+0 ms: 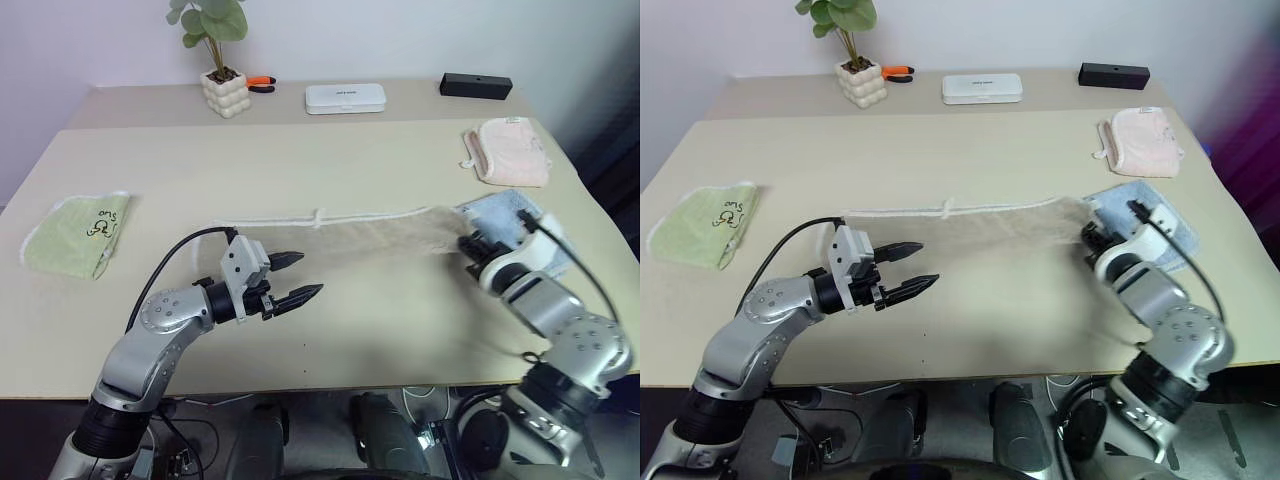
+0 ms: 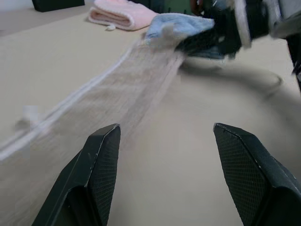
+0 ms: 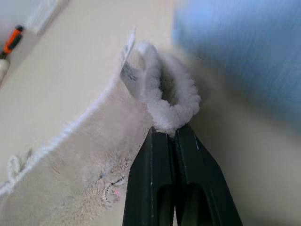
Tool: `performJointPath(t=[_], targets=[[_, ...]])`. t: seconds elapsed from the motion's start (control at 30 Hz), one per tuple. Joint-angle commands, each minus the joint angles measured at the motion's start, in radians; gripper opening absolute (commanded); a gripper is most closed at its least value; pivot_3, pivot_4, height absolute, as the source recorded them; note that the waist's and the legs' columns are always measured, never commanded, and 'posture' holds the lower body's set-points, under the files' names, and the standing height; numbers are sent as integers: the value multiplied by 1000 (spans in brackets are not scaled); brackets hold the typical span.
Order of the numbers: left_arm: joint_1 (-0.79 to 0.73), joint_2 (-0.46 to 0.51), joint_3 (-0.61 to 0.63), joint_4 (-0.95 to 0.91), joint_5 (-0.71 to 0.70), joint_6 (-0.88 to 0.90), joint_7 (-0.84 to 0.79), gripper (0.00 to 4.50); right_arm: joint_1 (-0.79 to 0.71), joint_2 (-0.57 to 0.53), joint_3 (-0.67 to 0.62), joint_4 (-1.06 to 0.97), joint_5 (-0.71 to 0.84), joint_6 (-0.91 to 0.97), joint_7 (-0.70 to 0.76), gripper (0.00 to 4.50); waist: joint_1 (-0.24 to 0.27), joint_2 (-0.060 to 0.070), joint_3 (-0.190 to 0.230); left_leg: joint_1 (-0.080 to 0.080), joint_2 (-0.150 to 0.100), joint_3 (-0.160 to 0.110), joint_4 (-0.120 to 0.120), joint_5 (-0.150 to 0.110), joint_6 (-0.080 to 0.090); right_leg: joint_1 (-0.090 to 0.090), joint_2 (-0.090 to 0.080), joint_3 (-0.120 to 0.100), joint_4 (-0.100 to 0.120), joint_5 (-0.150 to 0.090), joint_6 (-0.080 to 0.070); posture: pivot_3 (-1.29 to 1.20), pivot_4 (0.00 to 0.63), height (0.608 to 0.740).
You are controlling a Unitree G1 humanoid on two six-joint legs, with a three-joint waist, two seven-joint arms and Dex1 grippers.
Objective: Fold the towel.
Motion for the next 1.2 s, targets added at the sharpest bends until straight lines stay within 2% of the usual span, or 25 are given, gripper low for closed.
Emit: performJointPath(t=[0.03,0.1,0.17,0.3,0.33,0.53,0.7,0.87,1.07,1.13,1.2], targets=[[0,2,35,-21,-7,-15,9,3236,2,-157,116,-102,27,-7,135,16,-3,1,0,0,0,0,0,0,0,0,0,0,0,0,0,0,150,737],[-5,-2,43,-17,-10,-13,15,3236,5,-262,222,-141,17,-27,229,16,-4,1,0,0,0,0,0,0,0,0,1,0,0,0,0,0,150,737],[-14,-6,46,-12,-11,-12,19,3236,-7,-366,401,-205,-9,-65,344,16,-5,0,0,1,1,0,0,0,0,0,1,0,0,-1,-1,0,150,737],[-31,-14,40,-6,-3,-15,24,3236,-26,-456,702,-270,-101,-164,482,16,-1,0,0,0,2,0,0,0,0,0,2,0,-1,-1,-1,0,150,737],[-36,-17,38,-4,-1,-15,26,3236,-29,-468,748,-269,-126,-190,505,16,0,0,0,0,2,0,0,0,0,-1,2,0,-1,-1,-1,0,150,737],[-39,-34,31,-31,0,3,53,3236,-66,-347,970,-113,-296,-289,474,16,4,-2,0,-2,1,0,1,0,0,0,1,0,-3,0,-1,0,150,737],[-1,-26,43,-72,-10,24,75,3236,-59,-310,1011,-53,-380,-335,487,16,3,-2,0,-2,1,0,0,0,0,-1,1,0,-3,0,0,0,150,737],[9,-21,47,-82,-10,30,80,3236,-47,-289,1002,-62,-380,-341,531,16,2,-2,0,-1,1,0,0,0,0,-1,1,0,-3,0,0,0,150,737],[37,-11,98,-88,-29,51,105,3236,25,-385,900,-208,-313,-418,701,2692,5,-2,0,-2,1,0,0,0,0,-1,1,0,-3,0,0,0,150,737],[57,-4,132,-80,-36,58,115,3236,45,-415,837,-224,-287,-434,736,2692,5,-2,0,-2,1,0,0,0,0,-1,1,0,-3,-1,0,0,150,737],[80,0,165,-75,-46,61,124,3236,28,-387,757,-182,-242,-420,720,2692,1,-2,0,-1,1,0,0,0,0,-1,1,0,-3,-1,0,0,150,737]])
